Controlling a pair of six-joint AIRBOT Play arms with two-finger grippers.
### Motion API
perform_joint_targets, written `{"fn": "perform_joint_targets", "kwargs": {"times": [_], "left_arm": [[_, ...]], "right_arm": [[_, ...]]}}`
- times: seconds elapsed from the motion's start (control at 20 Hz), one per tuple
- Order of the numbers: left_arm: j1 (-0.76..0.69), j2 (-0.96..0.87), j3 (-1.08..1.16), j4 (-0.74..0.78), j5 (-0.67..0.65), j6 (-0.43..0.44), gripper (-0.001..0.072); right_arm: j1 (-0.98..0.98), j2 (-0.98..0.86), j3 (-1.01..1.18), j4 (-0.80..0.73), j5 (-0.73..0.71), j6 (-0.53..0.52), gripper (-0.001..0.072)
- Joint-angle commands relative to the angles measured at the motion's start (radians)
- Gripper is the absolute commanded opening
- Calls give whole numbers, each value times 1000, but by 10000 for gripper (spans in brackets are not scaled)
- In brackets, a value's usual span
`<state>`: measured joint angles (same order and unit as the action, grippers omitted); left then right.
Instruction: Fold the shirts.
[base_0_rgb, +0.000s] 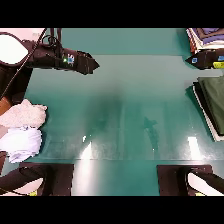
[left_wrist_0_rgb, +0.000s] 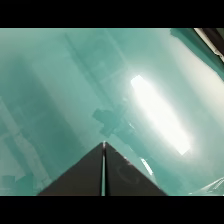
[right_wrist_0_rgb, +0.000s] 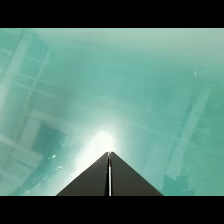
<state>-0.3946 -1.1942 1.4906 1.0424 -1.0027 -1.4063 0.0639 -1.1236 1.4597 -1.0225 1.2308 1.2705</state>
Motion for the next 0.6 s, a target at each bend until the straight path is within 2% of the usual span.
{"fn": "perform_joint_targets", "kwargs": {"times": [0.0,0.55], "left_arm": [[0,0,0,0,0,0,21],[0,0,0,-6,9,-2,21]], "right_arm": [[1,-1,1,2,0,0,10],[1,-1,1,1,47,0,10]]}}
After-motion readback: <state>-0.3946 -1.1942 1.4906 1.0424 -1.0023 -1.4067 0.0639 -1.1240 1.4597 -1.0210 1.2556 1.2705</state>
